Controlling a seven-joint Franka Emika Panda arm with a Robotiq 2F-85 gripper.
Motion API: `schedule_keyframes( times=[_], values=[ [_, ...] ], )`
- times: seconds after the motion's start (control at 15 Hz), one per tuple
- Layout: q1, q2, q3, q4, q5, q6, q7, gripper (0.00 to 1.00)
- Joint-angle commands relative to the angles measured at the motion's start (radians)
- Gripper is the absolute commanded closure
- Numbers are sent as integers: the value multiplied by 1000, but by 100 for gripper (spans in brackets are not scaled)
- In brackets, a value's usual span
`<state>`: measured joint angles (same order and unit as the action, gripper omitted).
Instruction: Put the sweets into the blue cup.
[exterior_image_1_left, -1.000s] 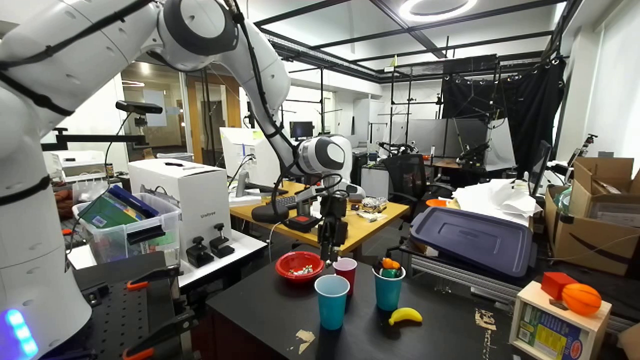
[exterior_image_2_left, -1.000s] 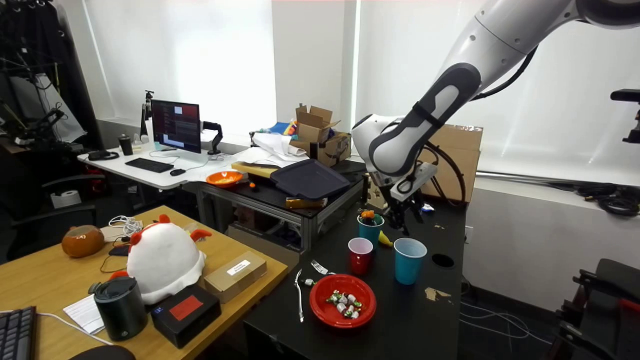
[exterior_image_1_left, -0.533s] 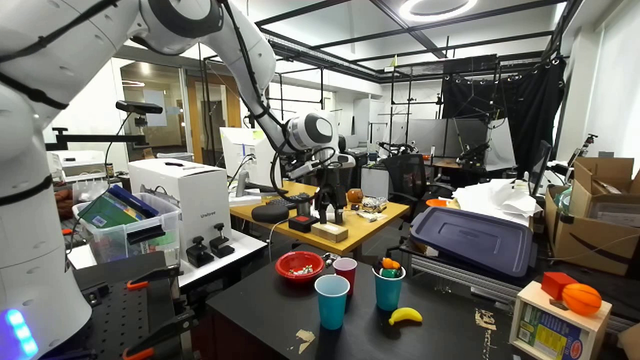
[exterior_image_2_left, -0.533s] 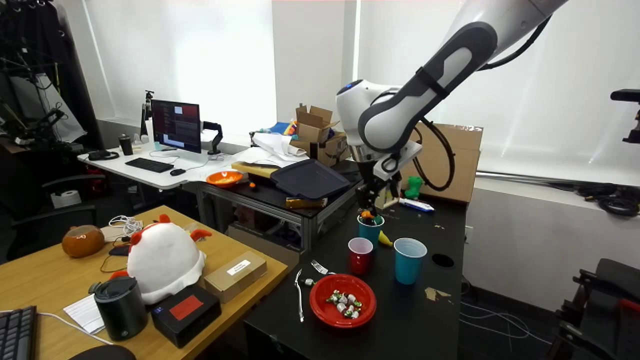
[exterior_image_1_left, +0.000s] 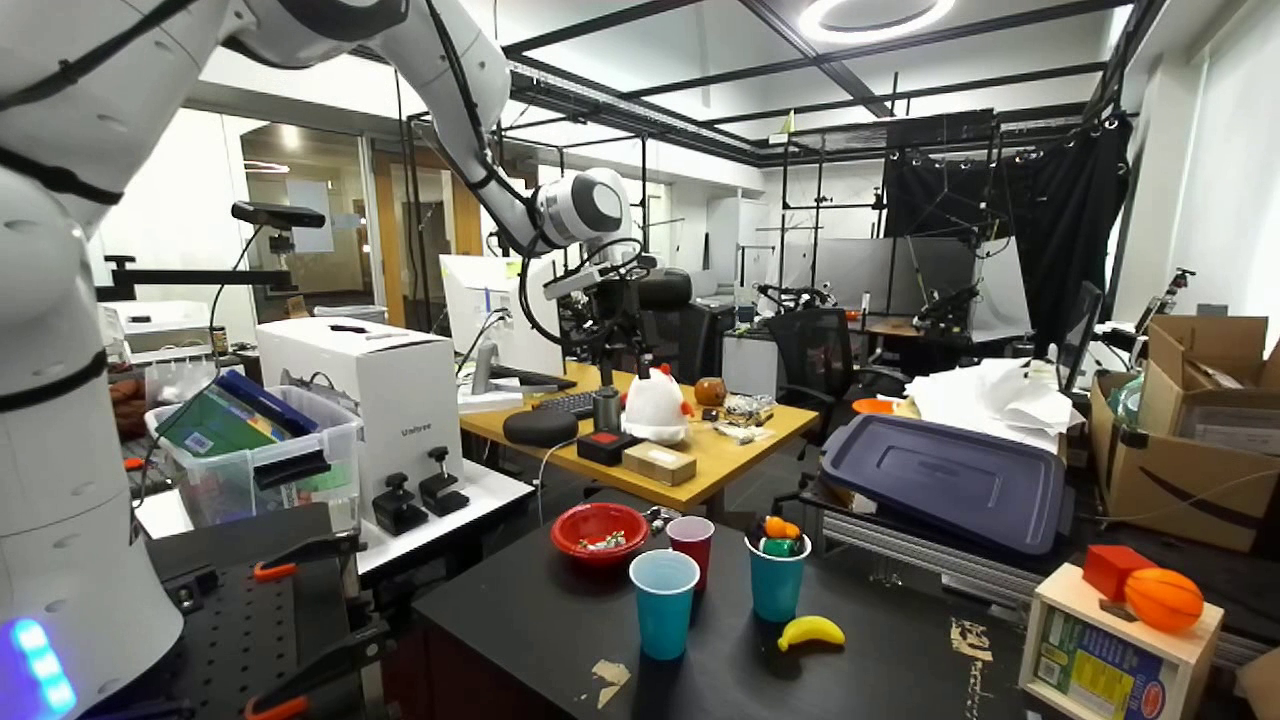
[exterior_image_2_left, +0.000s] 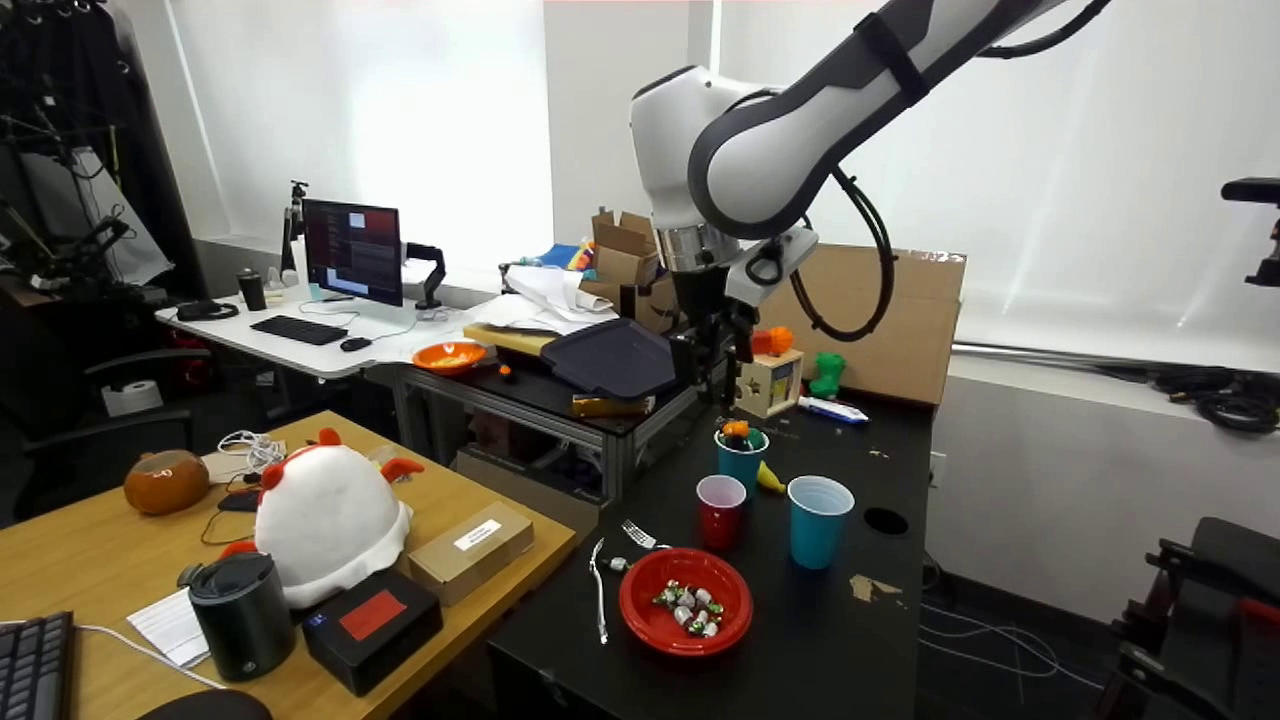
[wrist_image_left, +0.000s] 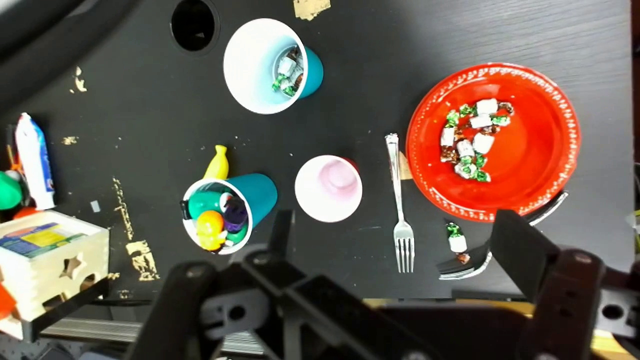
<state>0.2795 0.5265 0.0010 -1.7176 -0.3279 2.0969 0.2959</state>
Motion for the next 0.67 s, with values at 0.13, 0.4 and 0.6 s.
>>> schedule_keyframes(
  times=[0.13,0.4,0.6],
  values=[
    [-20,-38,40,-20,32,-16,-51,0],
    [-48,-72,38,14,43,-74,-114,0],
    [-75,-129,47,23,69,-159,-185,0]
  ],
)
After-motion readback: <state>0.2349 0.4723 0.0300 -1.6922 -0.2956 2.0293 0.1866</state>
